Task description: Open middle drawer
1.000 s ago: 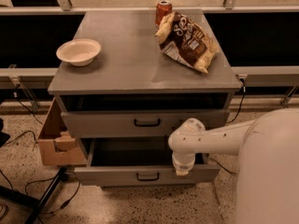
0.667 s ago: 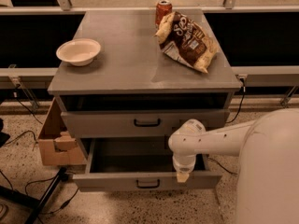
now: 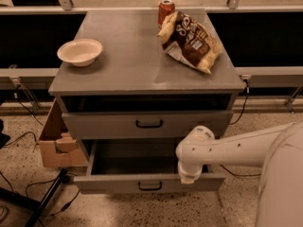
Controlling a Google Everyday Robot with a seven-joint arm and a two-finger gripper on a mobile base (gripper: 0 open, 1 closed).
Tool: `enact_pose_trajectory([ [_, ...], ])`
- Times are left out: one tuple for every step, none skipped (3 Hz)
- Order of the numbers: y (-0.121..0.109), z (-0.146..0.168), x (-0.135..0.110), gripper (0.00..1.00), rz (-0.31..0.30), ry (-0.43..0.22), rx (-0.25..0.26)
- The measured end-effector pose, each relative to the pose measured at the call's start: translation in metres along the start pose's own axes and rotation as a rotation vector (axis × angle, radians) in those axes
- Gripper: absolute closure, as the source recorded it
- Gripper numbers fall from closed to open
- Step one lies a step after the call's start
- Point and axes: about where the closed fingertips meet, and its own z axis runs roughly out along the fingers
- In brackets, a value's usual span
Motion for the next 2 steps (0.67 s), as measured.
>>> enact_pose_trajectory([
  [0.001,0.001,0.000,1.00,0.001,0.000,0.001],
  [0.023,-0.005,0.007,1.00,0.041,-0.013,0.024],
])
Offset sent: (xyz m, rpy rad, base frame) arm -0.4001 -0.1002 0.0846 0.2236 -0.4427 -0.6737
